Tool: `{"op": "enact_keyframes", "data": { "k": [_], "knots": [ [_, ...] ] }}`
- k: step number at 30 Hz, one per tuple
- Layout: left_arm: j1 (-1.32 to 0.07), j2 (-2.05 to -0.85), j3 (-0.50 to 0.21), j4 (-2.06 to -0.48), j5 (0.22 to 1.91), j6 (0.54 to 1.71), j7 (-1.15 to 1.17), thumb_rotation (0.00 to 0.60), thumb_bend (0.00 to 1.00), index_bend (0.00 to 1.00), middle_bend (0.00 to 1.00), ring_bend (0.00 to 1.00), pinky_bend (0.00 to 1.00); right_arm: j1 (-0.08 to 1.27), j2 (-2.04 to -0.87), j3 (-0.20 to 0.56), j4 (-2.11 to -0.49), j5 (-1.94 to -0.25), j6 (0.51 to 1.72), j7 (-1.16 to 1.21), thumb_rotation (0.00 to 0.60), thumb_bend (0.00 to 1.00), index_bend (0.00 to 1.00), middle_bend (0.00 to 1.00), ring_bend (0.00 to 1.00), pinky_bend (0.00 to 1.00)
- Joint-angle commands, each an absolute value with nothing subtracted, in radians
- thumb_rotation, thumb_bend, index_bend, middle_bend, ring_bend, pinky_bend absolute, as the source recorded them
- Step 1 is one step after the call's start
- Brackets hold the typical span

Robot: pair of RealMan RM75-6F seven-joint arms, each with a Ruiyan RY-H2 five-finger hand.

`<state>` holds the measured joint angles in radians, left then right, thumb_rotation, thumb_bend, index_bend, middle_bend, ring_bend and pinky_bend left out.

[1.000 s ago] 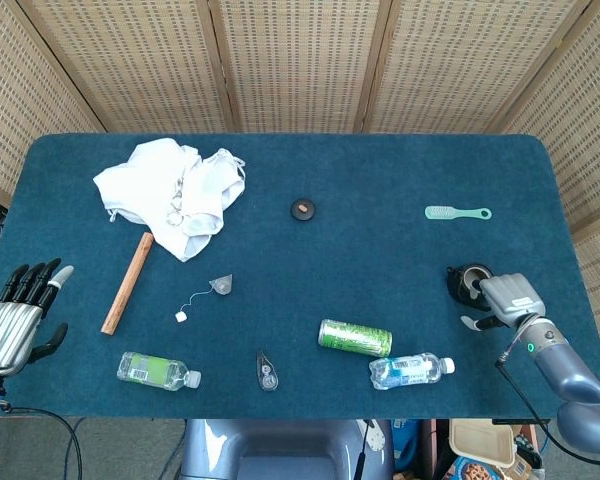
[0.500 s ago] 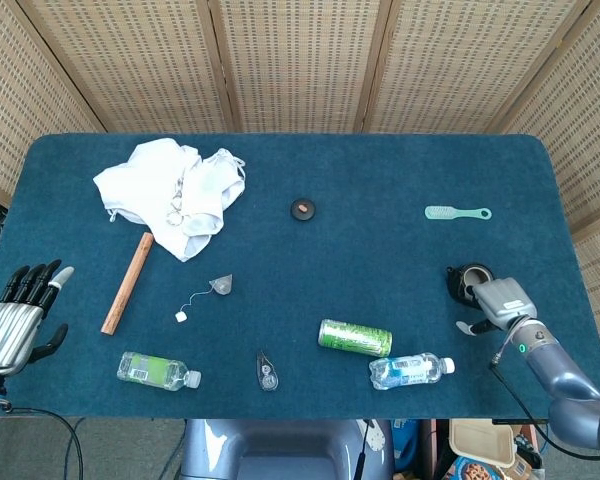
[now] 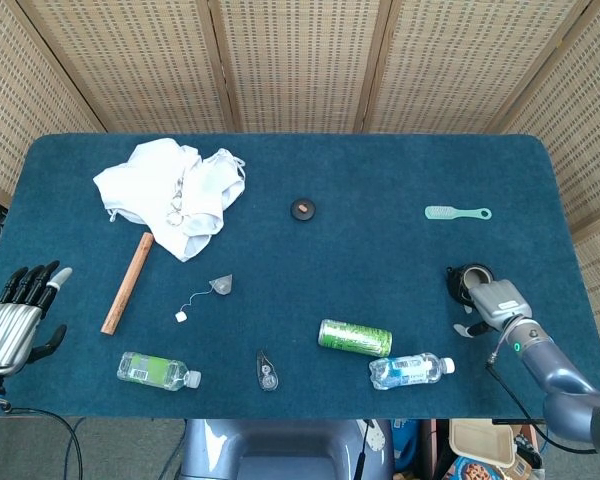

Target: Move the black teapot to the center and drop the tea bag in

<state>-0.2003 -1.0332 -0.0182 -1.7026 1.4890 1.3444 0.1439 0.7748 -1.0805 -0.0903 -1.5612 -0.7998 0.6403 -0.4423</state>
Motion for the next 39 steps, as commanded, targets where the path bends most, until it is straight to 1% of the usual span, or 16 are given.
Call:
{"op": "enact_keyframes", "data": {
  "k": [1,9,14,22,32,39],
  "knots": [
    [-0.200,-1.034,-0.018,-1.701,1.489,1.343,0.143,0.600,0.43,0.00,0.00,0.00,0.00,0.783,-1.084,-0.095,-1.556,-0.792,0.632,-0.444,0.281,0.46,0.50,0.55,0.74,0.77],
    [-0.198,-1.035,-0.018,-1.696,1.484,1.345,0.139,0.600,0.43,0.00,0.00,0.00,0.00,0.802,-1.082,-0.094,-1.554,-0.791,0.636,-0.440,0.282,0.46,0.61,0.66,0.76,0.77],
    [-0.199,-1.036,-0.018,-1.694,1.481,1.341,0.134,0.600,0.43,0.00,0.00,0.00,0.00,0.807,-1.077,-0.082,-1.554,-0.815,0.647,-0.426,0.284,0.46,0.66,0.70,0.77,0.77],
    [-0.200,-1.040,-0.019,-1.694,1.479,1.341,0.131,0.600,0.43,0.00,0.00,0.00,0.00,0.815,-1.055,-0.061,-1.566,-0.852,0.657,-0.405,0.307,0.46,0.73,0.75,0.80,0.77],
    [-0.199,-1.038,-0.018,-1.697,1.480,1.341,0.124,0.600,0.43,0.00,0.00,0.00,0.00,0.825,-1.007,-0.015,-1.620,-0.910,0.643,-0.335,0.326,0.46,0.75,0.76,0.81,0.77],
    [-0.188,-1.026,-0.013,-1.703,1.489,1.357,0.113,0.600,0.43,0.00,0.00,0.00,0.00,0.833,-0.957,0.025,-1.693,-0.963,0.620,-0.266,0.332,0.46,0.75,0.76,0.81,0.77]
  ]
}}
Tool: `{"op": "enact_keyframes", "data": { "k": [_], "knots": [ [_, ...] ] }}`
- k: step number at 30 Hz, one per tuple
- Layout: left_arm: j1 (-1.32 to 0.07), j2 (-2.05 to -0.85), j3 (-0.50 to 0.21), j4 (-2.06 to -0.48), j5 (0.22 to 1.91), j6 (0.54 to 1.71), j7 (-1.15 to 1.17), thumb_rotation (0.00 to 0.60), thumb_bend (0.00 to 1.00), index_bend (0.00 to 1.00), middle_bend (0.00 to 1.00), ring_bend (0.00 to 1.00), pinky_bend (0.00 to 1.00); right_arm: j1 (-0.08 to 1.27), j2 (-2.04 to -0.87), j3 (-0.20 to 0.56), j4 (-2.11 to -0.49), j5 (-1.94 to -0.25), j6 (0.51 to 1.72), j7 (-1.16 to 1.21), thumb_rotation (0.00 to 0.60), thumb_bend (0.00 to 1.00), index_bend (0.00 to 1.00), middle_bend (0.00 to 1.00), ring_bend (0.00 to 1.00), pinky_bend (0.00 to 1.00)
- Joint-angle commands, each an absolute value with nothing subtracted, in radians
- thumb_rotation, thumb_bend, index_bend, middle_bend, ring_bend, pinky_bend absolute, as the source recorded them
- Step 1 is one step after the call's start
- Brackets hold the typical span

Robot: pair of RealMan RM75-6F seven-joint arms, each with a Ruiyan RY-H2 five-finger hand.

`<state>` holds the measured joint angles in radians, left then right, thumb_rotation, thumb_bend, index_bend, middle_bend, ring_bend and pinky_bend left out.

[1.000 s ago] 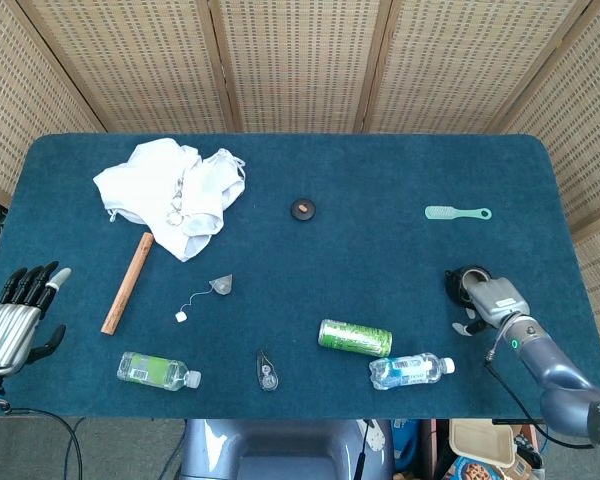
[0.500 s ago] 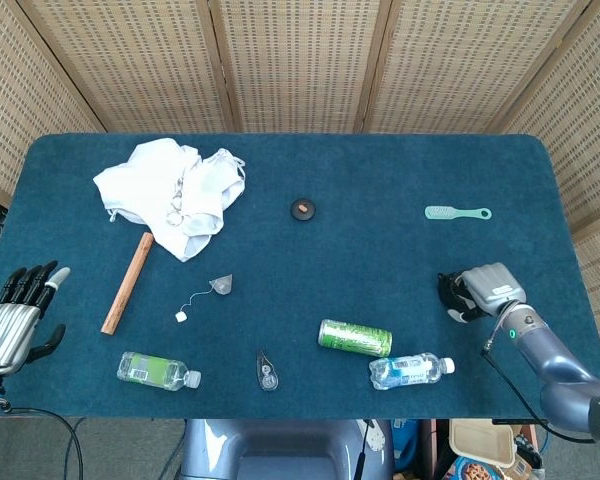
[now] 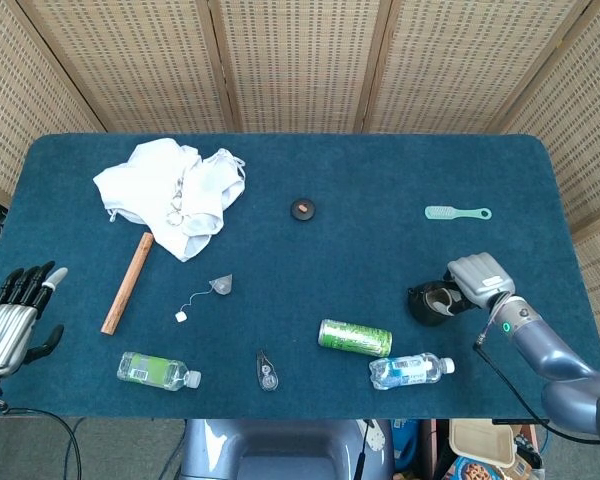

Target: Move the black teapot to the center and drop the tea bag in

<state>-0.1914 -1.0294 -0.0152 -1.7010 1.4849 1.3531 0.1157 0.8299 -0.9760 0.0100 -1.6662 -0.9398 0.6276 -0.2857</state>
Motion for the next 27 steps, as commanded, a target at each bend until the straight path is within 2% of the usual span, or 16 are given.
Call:
{"op": "enact_keyframes", "data": {
  "k": [1,15,20,27],
  "knots": [
    [-0.186,-1.024,-0.012,-1.704,1.491,1.361,0.111,0.600,0.43,0.00,0.00,0.00,0.00,0.835,-0.949,0.031,-1.707,-0.973,0.614,-0.255,0.332,0.46,0.75,0.77,0.81,0.77],
    [-0.172,-1.012,-0.003,-1.713,1.508,1.381,0.101,0.600,0.43,0.00,0.00,0.00,0.00,0.906,-0.918,0.121,-1.789,-1.046,0.523,-0.150,0.340,0.46,0.75,0.76,0.81,0.77],
    [-0.169,-1.015,0.001,-1.712,1.513,1.381,0.100,0.600,0.43,0.00,0.00,0.00,0.00,0.961,-0.942,0.161,-1.786,-1.046,0.499,-0.138,0.343,0.46,0.75,0.76,0.81,0.77],
    [-0.169,-1.020,0.001,-1.703,1.510,1.376,0.095,0.600,0.43,0.00,0.00,0.00,0.00,1.015,-0.981,0.169,-1.750,-1.016,0.491,-0.154,0.345,0.46,0.75,0.76,0.81,0.77]
  ]
}}
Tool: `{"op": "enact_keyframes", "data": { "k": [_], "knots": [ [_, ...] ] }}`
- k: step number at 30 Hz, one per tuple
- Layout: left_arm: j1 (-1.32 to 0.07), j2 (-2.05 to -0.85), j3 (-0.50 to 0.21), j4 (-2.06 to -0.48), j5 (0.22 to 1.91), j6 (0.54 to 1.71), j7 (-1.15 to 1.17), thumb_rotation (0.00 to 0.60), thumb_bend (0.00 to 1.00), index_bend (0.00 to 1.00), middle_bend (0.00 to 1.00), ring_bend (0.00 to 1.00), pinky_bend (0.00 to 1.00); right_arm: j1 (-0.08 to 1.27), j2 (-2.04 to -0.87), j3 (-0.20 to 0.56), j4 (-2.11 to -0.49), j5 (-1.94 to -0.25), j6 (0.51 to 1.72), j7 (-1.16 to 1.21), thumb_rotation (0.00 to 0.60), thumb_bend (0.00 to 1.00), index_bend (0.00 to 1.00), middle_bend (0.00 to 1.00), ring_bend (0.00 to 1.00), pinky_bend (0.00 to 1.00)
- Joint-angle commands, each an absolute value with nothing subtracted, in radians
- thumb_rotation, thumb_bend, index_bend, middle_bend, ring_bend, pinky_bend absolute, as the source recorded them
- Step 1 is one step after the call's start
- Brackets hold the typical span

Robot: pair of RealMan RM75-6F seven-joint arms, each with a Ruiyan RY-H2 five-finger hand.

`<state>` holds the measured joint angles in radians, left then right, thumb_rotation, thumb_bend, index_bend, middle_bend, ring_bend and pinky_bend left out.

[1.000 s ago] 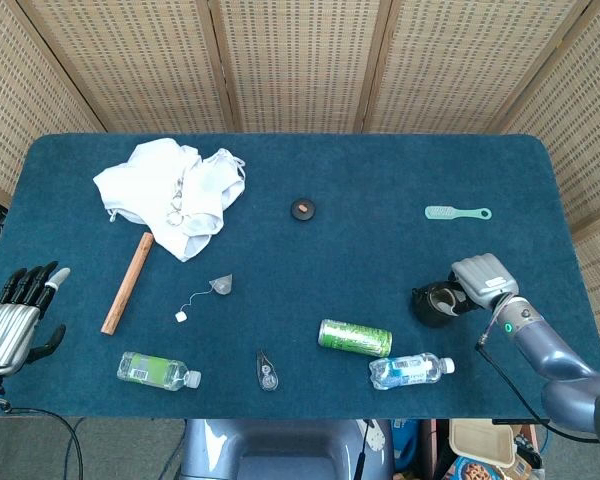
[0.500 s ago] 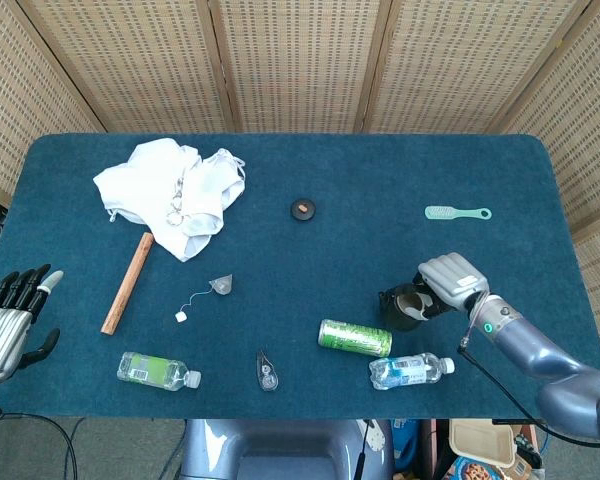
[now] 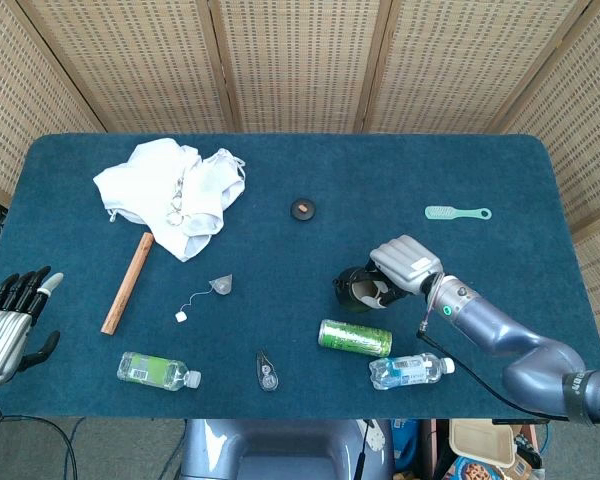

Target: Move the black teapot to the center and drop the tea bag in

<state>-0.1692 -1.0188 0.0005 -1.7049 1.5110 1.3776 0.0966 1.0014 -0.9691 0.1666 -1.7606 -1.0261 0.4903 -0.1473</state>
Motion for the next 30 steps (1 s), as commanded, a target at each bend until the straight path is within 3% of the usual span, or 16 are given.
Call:
{"op": "enact_keyframes", "data": {
  "k": [1,30],
  "knots": [
    [-0.170,-1.020,0.001,-1.702,1.509,1.375,0.095,0.600,0.43,0.00,0.00,0.00,0.00,1.020,-0.986,0.169,-1.746,-1.010,0.490,-0.155,0.344,0.46,0.75,0.76,0.81,0.77],
    [-0.165,-1.043,0.003,-1.645,1.461,1.338,0.062,0.600,0.43,0.00,0.00,0.00,0.00,1.237,-1.230,0.143,-1.520,-0.869,0.438,-0.199,0.350,0.46,0.75,0.74,0.81,0.77]
  ]
}}
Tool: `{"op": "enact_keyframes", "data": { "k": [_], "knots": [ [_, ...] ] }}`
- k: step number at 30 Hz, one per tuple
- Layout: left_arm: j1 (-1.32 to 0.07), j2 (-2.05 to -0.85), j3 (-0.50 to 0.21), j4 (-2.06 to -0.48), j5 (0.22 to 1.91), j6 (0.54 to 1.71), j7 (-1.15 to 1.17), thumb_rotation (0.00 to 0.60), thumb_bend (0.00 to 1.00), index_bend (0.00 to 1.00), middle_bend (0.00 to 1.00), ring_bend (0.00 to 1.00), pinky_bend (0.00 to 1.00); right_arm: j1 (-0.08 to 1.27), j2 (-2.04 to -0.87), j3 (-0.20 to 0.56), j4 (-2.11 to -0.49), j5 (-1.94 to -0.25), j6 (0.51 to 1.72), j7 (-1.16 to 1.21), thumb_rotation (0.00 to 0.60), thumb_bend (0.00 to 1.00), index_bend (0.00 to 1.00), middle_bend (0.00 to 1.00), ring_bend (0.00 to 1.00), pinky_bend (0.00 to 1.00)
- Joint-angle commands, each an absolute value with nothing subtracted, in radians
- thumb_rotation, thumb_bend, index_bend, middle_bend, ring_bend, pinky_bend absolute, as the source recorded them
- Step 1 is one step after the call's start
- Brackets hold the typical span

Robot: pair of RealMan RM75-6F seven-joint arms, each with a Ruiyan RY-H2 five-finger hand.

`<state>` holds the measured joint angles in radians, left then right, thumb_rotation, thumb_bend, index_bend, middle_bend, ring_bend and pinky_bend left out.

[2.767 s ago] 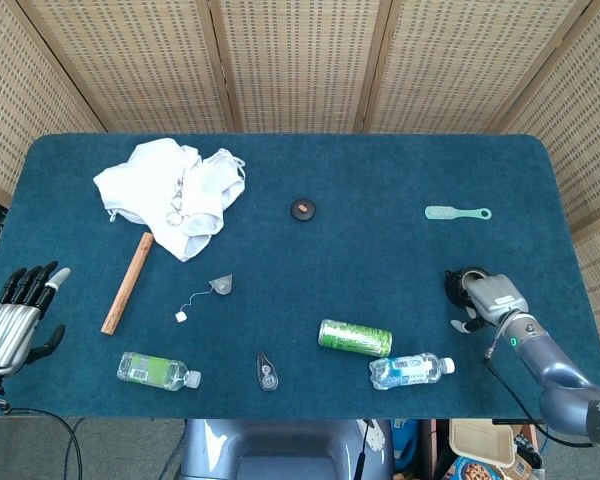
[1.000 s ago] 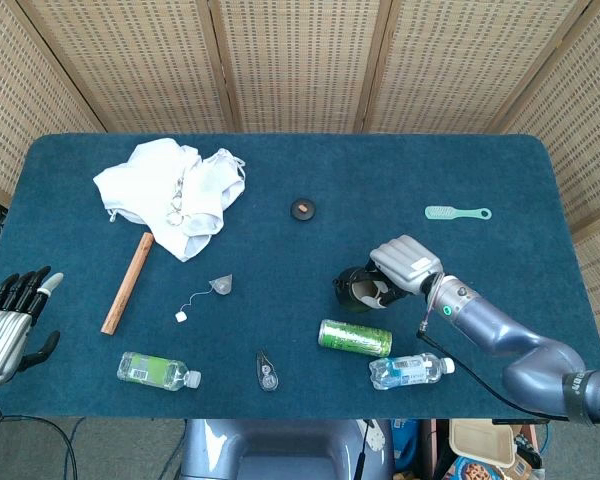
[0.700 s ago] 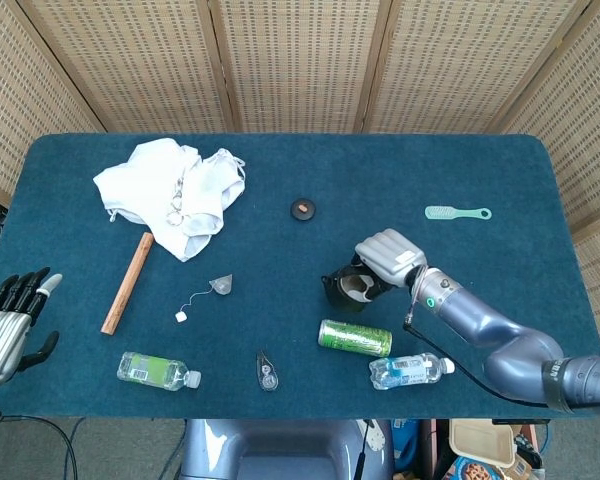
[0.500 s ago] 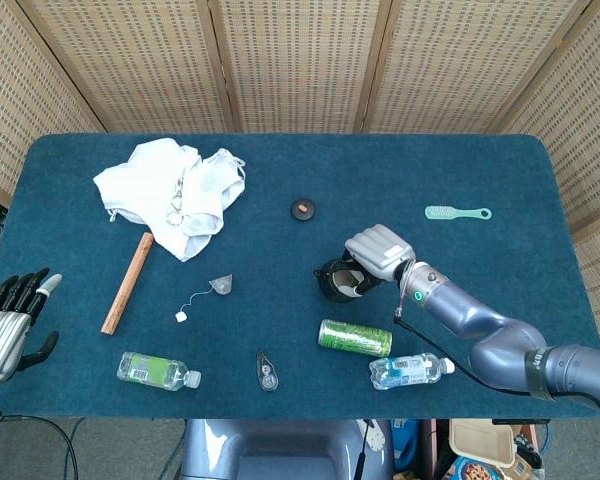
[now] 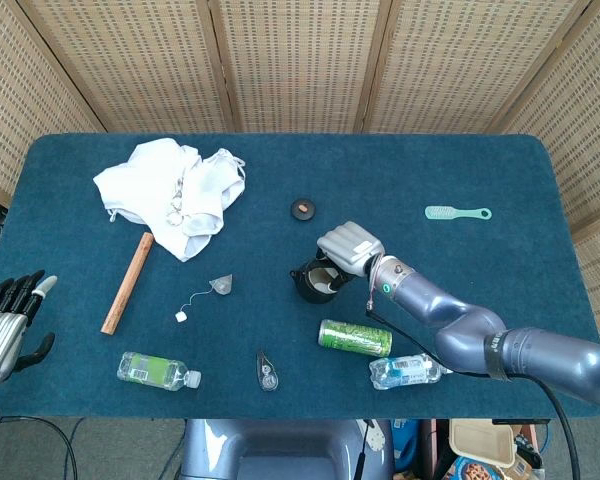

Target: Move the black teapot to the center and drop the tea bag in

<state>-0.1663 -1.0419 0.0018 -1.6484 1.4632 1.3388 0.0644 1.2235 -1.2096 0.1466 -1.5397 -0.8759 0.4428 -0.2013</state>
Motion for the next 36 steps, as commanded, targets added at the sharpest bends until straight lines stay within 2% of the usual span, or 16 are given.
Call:
{"op": "enact_keyframes", "data": {
  "k": [1,23,36],
  "knots": [
    [-0.164,-1.043,0.003,-1.643,1.459,1.337,0.060,0.600,0.43,0.00,0.00,0.00,0.00,1.241,-1.236,0.142,-1.513,-0.868,0.436,-0.198,0.347,0.46,0.75,0.73,0.81,0.77],
    [-0.150,-1.055,0.008,-1.590,1.430,1.318,0.019,0.600,0.43,0.00,0.00,0.00,0.00,1.333,-1.384,0.123,-1.371,-0.879,0.374,-0.161,0.356,0.46,0.75,0.70,0.81,0.77],
    [-0.141,-1.053,0.011,-1.588,1.429,1.321,0.014,0.600,0.43,0.00,0.00,0.00,0.00,1.372,-1.423,0.102,-1.330,-0.889,0.345,-0.141,0.362,0.46,0.75,0.67,0.81,0.77]
  ]
}}
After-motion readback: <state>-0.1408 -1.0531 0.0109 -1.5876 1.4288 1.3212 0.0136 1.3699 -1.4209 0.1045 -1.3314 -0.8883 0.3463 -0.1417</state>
